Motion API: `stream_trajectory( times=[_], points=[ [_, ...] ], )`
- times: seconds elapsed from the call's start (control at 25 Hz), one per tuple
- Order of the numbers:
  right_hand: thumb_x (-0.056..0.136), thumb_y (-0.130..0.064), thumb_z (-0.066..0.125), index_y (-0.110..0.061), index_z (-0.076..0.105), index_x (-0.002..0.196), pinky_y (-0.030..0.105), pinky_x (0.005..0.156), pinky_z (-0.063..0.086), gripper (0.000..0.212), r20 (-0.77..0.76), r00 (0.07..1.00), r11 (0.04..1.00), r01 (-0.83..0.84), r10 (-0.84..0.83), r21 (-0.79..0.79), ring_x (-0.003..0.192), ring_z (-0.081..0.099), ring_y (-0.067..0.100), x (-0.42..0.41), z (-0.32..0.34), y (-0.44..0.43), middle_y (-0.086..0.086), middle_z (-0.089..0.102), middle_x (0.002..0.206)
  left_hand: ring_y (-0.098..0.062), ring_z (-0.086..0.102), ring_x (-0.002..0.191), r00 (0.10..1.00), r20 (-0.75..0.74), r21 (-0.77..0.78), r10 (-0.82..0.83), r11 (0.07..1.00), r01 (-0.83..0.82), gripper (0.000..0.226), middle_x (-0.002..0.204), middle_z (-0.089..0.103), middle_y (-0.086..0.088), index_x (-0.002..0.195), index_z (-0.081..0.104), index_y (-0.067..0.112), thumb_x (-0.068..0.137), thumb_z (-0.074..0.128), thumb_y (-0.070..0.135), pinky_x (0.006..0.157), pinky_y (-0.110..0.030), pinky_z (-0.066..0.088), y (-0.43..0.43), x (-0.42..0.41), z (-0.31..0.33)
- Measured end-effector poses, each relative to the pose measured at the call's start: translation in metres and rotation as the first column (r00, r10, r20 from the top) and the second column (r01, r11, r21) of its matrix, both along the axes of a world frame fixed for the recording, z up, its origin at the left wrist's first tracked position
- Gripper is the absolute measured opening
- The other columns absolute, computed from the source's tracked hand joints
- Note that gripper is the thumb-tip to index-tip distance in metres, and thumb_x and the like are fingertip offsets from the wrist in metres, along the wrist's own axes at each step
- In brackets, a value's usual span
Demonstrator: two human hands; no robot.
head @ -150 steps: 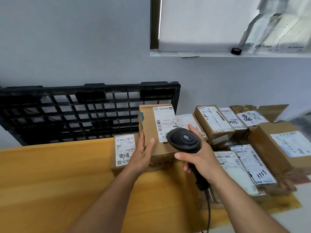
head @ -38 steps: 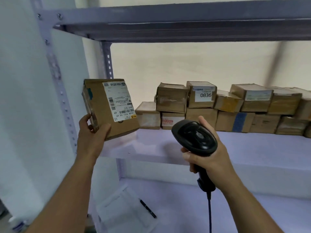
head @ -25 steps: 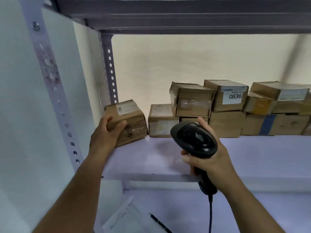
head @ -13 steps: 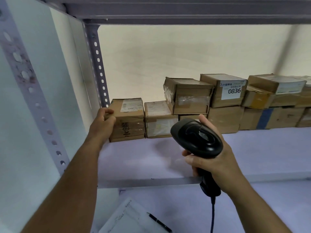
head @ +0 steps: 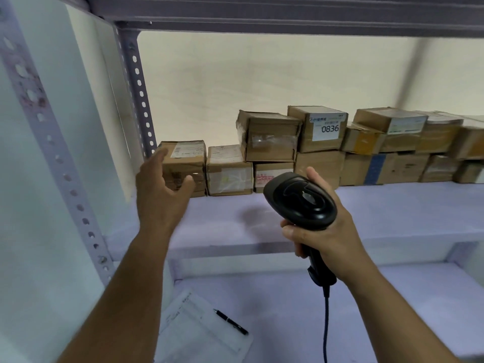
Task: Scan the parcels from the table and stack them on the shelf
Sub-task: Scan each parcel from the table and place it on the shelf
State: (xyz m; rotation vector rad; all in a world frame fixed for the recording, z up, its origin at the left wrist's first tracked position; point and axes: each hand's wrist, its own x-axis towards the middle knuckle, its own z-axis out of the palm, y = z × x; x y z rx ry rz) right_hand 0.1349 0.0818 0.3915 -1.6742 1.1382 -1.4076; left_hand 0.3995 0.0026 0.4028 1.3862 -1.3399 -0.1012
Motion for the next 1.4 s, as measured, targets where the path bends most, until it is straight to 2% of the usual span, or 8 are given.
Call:
stream_trajectory(
  times=[0.12, 0.28, 0.36, 0.72, 0.92, 1.12, 1.28, 1.4],
  points=[
    [0.072, 0.005, 0.079, -0.053, 0.033, 0.139, 0.032, 0.052, 0.055, 0.100, 0.008, 0.999, 0.999, 0.046, -0.046, 0.011, 0.053, 0.061, 0.021, -0.025, -0.005, 0.024, 0.010, 0.064, 0.117, -0.020, 0.044, 0.125, 0.996, 0.057, -0.033, -0.070, 0.997, 0.072, 0.063, 0.137, 0.049, -0.002, 0.138, 0.045, 0.020, 0.083, 0.073, 0.028, 0.098, -0.032, 0.039, 0.034, -0.050, -0.017],
    [0.072, 0.006, 0.078, -0.040, 0.030, 0.149, 0.034, 0.053, 0.056, 0.101, 0.019, 0.994, 0.993, 0.105, -0.107, 0.062, 0.054, 0.062, 0.022, -0.068, -0.015, 0.064, 0.005, 0.062, 0.120, -0.021, 0.047, 0.120, 0.981, 0.105, 0.041, -0.166, 0.986, 0.162, 0.058, 0.130, 0.054, -0.003, 0.132, 0.051, 0.018, 0.082, 0.073, 0.035, 0.098, -0.042, 0.044, 0.071, -0.125, -0.042],
    [0.072, 0.006, 0.078, -0.041, 0.031, 0.148, 0.034, 0.053, 0.057, 0.101, 0.023, 0.990, 0.988, 0.136, -0.138, 0.076, 0.053, 0.062, 0.023, -0.092, -0.018, 0.085, 0.003, 0.062, 0.120, -0.022, 0.047, 0.120, 0.964, 0.141, 0.049, -0.227, 0.974, 0.223, 0.056, 0.129, 0.054, -0.003, 0.129, 0.053, 0.017, 0.082, 0.070, 0.040, 0.099, -0.045, 0.044, 0.085, -0.159, -0.050],
    [0.071, 0.006, 0.079, -0.054, 0.035, 0.135, 0.032, 0.050, 0.053, 0.099, 0.060, 0.955, 0.956, 0.289, -0.292, 0.053, 0.051, 0.061, 0.023, -0.214, -0.023, 0.186, 0.012, 0.067, 0.109, -0.018, 0.040, 0.126, 0.896, 0.184, 0.067, -0.404, 0.915, 0.398, 0.061, 0.138, 0.048, 0.001, 0.136, 0.047, 0.021, 0.083, 0.070, 0.039, 0.103, -0.035, 0.037, 0.154, -0.308, -0.061],
    [0.070, 0.007, 0.080, -0.054, 0.037, 0.136, 0.036, 0.049, 0.053, 0.099, 0.091, 0.910, 0.915, 0.403, -0.405, 0.036, 0.056, 0.062, 0.028, -0.293, -0.027, 0.246, 0.003, 0.066, 0.114, -0.019, 0.042, 0.127, 0.826, 0.194, 0.066, -0.529, 0.847, 0.527, 0.062, 0.138, 0.048, 0.000, 0.136, 0.047, 0.020, 0.083, 0.070, 0.042, 0.104, -0.037, 0.038, 0.194, -0.407, -0.067],
    [0.060, -0.004, 0.089, -0.060, 0.039, 0.130, 0.031, 0.052, 0.051, 0.103, 0.139, 0.840, 0.850, 0.525, -0.525, 0.037, 0.063, 0.065, 0.021, -0.355, -0.034, 0.295, 0.017, 0.065, 0.116, -0.018, 0.044, 0.125, 0.746, 0.195, 0.078, -0.636, 0.769, 0.635, 0.060, 0.137, 0.049, 0.002, 0.134, 0.048, 0.022, 0.083, 0.069, 0.044, 0.100, -0.028, 0.032, 0.221, -0.487, -0.076],
    [0.063, 0.002, 0.087, -0.051, 0.035, 0.139, 0.033, 0.047, 0.050, 0.106, 0.161, 0.767, 0.782, 0.619, -0.621, 0.066, 0.061, 0.064, 0.023, -0.395, -0.042, 0.327, 0.022, 0.066, 0.103, -0.019, 0.044, 0.124, 0.645, 0.191, 0.088, -0.740, 0.668, 0.739, 0.061, 0.135, 0.049, 0.002, 0.134, 0.048, 0.022, 0.082, 0.067, 0.046, 0.100, -0.029, 0.034, 0.239, -0.544, -0.082],
    [0.061, -0.004, 0.084, -0.049, 0.032, 0.140, 0.032, 0.045, 0.050, 0.104, 0.154, 0.708, 0.722, 0.688, -0.689, 0.069, 0.057, 0.063, 0.021, -0.421, -0.048, 0.347, 0.021, 0.066, 0.103, -0.019, 0.043, 0.124, 0.577, 0.175, 0.119, -0.797, 0.599, 0.792, 0.064, 0.136, 0.049, 0.003, 0.136, 0.047, 0.023, 0.079, 0.063, 0.049, 0.103, -0.034, 0.035, 0.250, -0.587, -0.090]
  ],
)
